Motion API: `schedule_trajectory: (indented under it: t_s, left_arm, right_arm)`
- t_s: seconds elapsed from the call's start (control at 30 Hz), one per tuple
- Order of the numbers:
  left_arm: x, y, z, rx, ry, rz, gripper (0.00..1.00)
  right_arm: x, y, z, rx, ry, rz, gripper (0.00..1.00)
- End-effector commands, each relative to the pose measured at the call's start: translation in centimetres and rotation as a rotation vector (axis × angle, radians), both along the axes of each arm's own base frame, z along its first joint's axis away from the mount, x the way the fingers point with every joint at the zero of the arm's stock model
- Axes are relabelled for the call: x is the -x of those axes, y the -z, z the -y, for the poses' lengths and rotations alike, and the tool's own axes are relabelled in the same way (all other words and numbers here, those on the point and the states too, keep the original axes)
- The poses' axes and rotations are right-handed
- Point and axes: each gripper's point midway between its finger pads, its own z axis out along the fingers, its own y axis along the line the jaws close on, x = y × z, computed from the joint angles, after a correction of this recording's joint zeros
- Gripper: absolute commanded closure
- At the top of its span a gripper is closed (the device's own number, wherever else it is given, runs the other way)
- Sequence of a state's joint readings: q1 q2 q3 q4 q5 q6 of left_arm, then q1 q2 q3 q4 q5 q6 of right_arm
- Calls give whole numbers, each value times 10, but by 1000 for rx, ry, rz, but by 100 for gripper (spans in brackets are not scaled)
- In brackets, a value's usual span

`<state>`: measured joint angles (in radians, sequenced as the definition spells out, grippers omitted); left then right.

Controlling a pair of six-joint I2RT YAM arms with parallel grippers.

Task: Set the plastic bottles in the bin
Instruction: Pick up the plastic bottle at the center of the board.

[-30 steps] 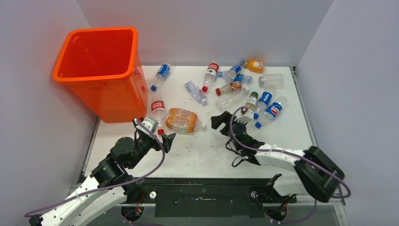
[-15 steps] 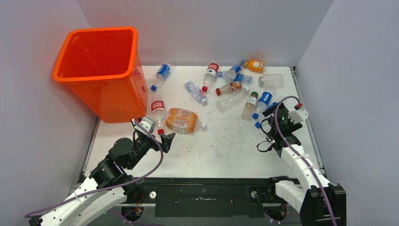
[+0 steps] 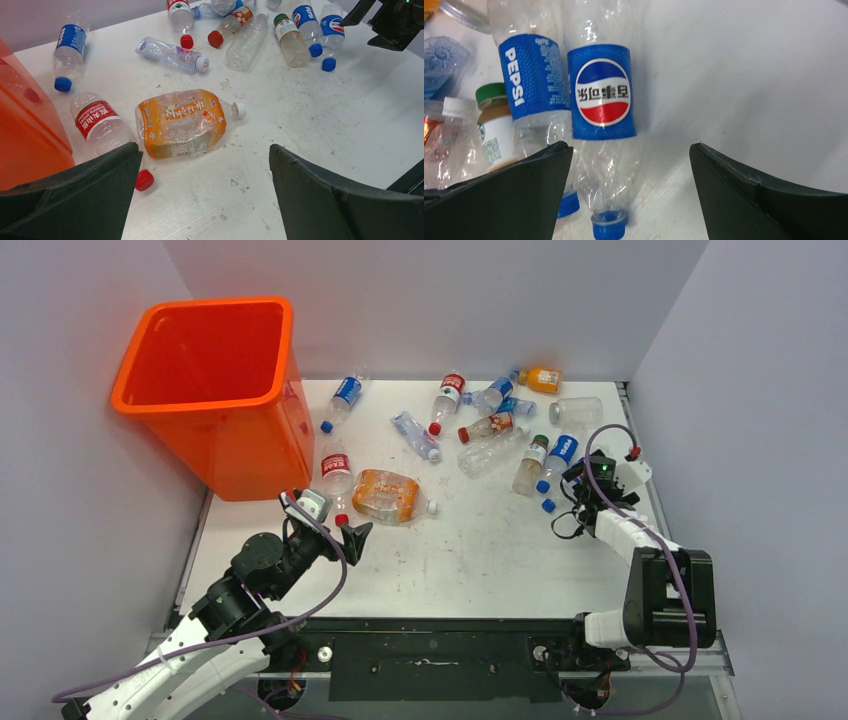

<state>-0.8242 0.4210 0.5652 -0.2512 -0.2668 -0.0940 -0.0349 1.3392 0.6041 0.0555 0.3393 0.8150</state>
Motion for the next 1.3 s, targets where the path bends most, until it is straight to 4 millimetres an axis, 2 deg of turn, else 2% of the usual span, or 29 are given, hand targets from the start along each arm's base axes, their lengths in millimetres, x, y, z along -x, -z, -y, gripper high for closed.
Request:
schedule_trajectory:
  t_s: [0.0,0.1,0.3,0.43,0.5,0.67,0.77,0.87,1.03,1.17,1.27]
  left_arm:
    - [1,-19,0,47,0,32,0]
    - [2,-19,0,49,0,34,0]
    - [1,-19,0,48,-1,33,0]
    - [1,-19,0,46,-1,34,0]
    - [1,-19,-2,45,-6,35,0]
    - [1,-20,-4,45,-17,40,0]
    - [0,-20,-5,44,-21,40,0]
    - [0,-20,-5,43,-21,39,0]
    - [0,-19,-5,41,-26,37,0]
    - [-1,-19,-6,42,-32,38,0]
    - [-1,-19,-6,42,-35,39,0]
  right_arm:
    - [-27,-12,13,-5,20,59,9]
    - [-35,0,14,-39,18,54,6]
    - [-53,10,10,-67,-8,50,5]
    - [-58,21,9,-69,-17,15,4]
    - [-59,28,7,-78,-26,3,0]
    - [-58,39,1,-103,-49,-2,19]
    - [-54,35,-3,-114,-59,18,35]
    - [-50,22,-5,-117,-66,49,48]
    - [-39,-16,-10,-113,-74,130,54]
    - [-20,-72,-31,-128,-114,306,56]
    - [0,-121,-67,-154,-239,450,57]
